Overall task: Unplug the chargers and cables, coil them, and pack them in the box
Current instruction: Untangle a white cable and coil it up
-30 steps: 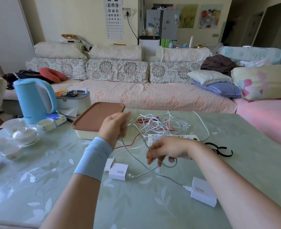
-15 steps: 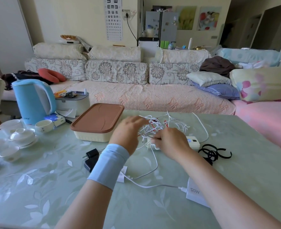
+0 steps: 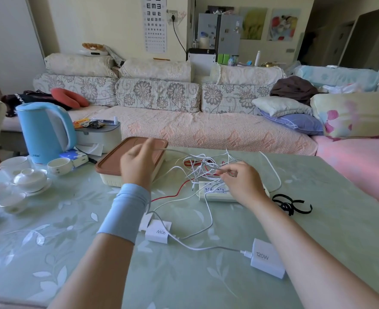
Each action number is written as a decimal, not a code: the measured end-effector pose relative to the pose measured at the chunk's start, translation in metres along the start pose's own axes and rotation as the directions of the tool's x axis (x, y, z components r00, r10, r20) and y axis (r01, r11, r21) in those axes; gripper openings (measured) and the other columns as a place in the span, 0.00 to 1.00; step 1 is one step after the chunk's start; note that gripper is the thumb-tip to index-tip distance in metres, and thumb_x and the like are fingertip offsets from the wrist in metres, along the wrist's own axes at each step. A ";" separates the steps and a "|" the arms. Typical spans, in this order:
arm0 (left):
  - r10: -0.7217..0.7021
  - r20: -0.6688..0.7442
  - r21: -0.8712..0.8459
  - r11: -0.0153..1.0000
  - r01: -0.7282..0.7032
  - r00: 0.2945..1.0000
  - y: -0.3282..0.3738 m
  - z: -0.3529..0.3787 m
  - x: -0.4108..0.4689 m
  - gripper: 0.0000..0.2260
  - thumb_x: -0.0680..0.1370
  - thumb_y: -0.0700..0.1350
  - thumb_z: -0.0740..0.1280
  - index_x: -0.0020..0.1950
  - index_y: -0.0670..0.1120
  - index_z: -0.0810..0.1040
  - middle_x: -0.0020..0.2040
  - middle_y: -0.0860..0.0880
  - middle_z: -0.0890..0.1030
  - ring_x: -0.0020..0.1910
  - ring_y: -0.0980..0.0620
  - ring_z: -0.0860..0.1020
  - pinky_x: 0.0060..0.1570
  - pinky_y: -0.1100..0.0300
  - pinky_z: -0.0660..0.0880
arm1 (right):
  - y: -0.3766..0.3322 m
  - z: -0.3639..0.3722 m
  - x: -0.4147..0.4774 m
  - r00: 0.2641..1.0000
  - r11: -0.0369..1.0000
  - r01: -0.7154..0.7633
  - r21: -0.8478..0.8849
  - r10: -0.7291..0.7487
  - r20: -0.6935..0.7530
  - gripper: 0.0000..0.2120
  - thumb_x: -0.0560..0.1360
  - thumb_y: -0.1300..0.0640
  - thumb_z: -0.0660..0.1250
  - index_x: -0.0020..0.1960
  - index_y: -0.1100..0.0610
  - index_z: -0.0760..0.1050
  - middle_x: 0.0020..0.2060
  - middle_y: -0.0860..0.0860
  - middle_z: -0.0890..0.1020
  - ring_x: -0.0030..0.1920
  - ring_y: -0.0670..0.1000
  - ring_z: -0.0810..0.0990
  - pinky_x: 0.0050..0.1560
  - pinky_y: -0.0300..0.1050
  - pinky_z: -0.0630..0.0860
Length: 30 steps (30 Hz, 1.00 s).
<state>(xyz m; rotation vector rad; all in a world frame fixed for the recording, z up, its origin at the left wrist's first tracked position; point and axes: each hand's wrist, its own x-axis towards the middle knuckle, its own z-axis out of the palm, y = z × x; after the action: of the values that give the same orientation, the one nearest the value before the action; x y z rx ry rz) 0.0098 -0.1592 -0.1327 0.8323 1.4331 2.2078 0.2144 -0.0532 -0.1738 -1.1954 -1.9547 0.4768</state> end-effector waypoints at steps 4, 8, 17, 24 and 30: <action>-0.001 -0.169 0.112 0.994 0.020 0.986 -0.015 -0.020 0.017 0.20 0.76 0.55 0.64 0.29 0.46 0.66 0.28 0.46 0.63 0.30 0.48 0.61 0.34 0.55 0.60 | -0.013 0.003 -0.008 0.970 0.966 -0.058 0.251 -0.005 0.243 0.09 0.80 0.48 0.64 0.47 0.48 0.82 0.28 0.46 0.81 0.31 0.48 0.74 0.39 0.45 0.71; 0.308 0.069 0.915 0.359 -0.183 0.949 -0.029 -0.022 0.013 0.10 0.75 0.47 0.60 0.48 0.47 0.81 0.46 0.42 0.79 0.49 0.39 0.74 0.49 0.50 0.70 | -0.036 0.005 -0.017 0.956 0.999 0.037 -0.030 -0.027 0.292 0.14 0.82 0.44 0.56 0.56 0.50 0.77 0.39 0.51 0.81 0.42 0.54 0.78 0.49 0.51 0.74; 0.067 0.664 0.543 0.642 -0.541 0.745 -0.026 0.018 -0.026 0.15 0.75 0.42 0.58 0.50 0.53 0.83 0.48 0.52 0.83 0.47 0.52 0.79 0.51 0.64 0.73 | -0.049 0.026 -0.030 0.934 0.990 0.129 0.061 -0.142 0.329 0.16 0.79 0.60 0.62 0.33 0.50 0.69 0.26 0.45 0.69 0.29 0.44 0.66 0.32 0.41 0.61; -0.367 0.539 0.824 0.417 -0.384 0.758 -0.028 0.024 -0.026 0.22 0.78 0.62 0.54 0.44 0.51 0.82 0.43 0.47 0.82 0.43 0.48 0.78 0.42 0.58 0.72 | -0.042 0.028 -0.038 0.946 0.991 0.136 0.005 -0.131 0.296 0.12 0.71 0.56 0.67 0.31 0.48 0.69 0.26 0.45 0.74 0.30 0.43 0.74 0.34 0.40 0.68; -0.225 0.455 0.875 0.292 -0.386 0.861 -0.009 0.016 -0.024 0.25 0.70 0.69 0.64 0.30 0.47 0.77 0.24 0.53 0.74 0.30 0.51 0.74 0.30 0.62 0.65 | -0.019 0.027 -0.033 0.950 0.981 0.194 -0.020 -0.183 0.253 0.09 0.71 0.45 0.66 0.35 0.47 0.72 0.31 0.44 0.76 0.37 0.43 0.72 0.40 0.43 0.70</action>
<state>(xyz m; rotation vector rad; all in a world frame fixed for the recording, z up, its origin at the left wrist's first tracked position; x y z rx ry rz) 0.0386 -0.1587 -0.1423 1.7176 2.3904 0.6947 0.1905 -0.0895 -0.1923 -1.0002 -2.2817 0.5053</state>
